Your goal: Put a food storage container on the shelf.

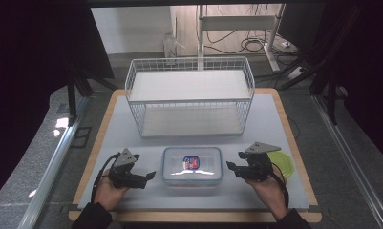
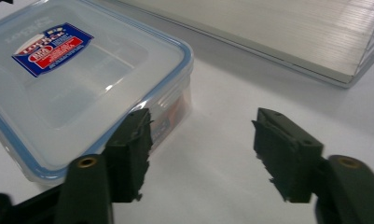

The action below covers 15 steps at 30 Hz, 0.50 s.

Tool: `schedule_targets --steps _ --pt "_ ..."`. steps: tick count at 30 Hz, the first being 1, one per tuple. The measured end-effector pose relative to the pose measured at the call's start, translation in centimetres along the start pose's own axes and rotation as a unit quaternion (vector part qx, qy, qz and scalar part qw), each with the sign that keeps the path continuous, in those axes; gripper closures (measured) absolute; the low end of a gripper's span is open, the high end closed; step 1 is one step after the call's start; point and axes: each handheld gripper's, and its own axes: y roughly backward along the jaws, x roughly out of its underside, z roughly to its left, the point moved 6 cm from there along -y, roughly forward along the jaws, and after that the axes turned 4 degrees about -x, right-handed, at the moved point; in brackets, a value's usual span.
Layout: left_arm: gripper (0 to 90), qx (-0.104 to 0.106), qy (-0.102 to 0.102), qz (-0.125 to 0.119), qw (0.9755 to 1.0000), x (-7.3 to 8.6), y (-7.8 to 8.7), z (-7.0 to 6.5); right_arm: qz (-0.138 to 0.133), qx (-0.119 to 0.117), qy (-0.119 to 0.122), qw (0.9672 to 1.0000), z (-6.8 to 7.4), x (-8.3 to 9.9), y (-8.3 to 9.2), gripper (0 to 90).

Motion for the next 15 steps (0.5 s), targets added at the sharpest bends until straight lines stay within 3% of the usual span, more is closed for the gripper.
schedule_targets --steps 3,9,15 --pt "4.2 0.008 -0.009 -0.006 0.9999 -0.1 0.0 -0.1 -0.007 -0.006 0.003 1.0 0.1 -0.2 0.1 27.2" --pt "5.6 0.028 0.002 0.007 0.9996 -1.0 0.5 -1.1 -0.019 -0.028 0.002 0.9994 0.2 -0.4 0.0 13.6" --pt "4.5 0.064 0.005 0.01 0.9979 -1.9 0.4 -2.0 -0.021 -0.052 0.016 0.9983 0.9 -0.7 -0.2 7.9"
